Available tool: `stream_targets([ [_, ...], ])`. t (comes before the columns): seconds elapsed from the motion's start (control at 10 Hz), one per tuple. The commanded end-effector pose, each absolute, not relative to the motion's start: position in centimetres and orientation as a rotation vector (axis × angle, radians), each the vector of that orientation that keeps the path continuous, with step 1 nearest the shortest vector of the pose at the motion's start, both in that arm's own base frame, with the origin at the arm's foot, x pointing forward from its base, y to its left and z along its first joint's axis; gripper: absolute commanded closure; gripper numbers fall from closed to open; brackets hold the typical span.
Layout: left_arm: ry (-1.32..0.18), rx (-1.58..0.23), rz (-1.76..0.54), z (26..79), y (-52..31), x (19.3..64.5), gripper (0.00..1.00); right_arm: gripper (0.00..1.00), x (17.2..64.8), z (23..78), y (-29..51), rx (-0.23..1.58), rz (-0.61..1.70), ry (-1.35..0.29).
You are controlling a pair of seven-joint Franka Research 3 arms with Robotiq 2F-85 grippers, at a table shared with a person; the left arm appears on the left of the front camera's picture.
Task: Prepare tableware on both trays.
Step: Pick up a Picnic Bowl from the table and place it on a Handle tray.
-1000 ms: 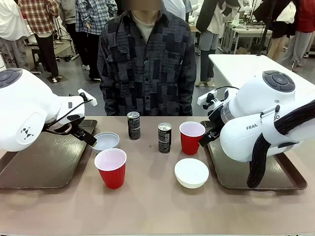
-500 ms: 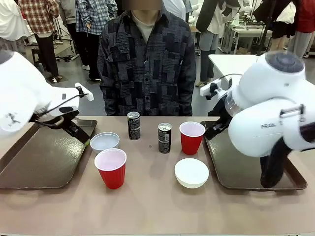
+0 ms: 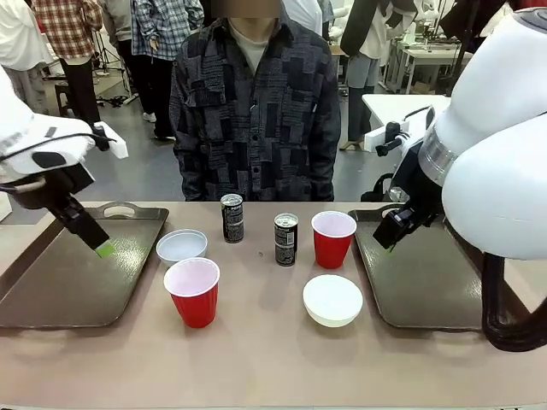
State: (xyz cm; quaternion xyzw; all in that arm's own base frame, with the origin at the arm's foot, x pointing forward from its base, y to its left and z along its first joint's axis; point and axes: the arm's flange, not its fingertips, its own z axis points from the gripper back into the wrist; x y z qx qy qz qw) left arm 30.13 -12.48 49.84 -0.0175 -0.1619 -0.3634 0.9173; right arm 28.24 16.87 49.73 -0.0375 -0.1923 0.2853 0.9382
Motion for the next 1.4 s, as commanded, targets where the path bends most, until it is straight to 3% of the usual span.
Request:
stream_targets([
  [0.0,-0.321,-0.039,-0.755,48.5,-12.9,31.2,0.00,0.00,29.1,49.4,16.9,-0.078,0.580,-0.410],
  [0.2,-0.338,-0.035,-0.747,50.2,-12.4,29.8,0.00,0.00,28.2,49.8,16.8,-0.077,0.583,-0.393],
  [0.5,-0.284,-0.563,-0.606,47.8,-4.9,33.6,0.00,0.00,31.6,48.9,8.1,0.415,0.413,-0.325],
  [0.6,-0.288,-0.716,-0.538,46.7,-1.7,35.1,0.00,0.00,32.3,49.4,3.5,0.576,0.298,-0.374],
  [0.8,-0.304,-0.884,-0.456,45.7,2.9,34.9,0.00,0.00,31.0,49.5,-2.7,0.761,0.185,-0.412],
  [1.0,-0.386,-0.956,-0.341,46.2,8.5,34.7,0.00,0.00,29.7,49.0,-8.9,0.879,0.066,-0.469],
  [1.3,-0.431,-0.957,-0.173,45.5,13.8,34.2,0.00,0.00,29.4,46.3,-13.6,0.962,-0.018,-0.425],
])
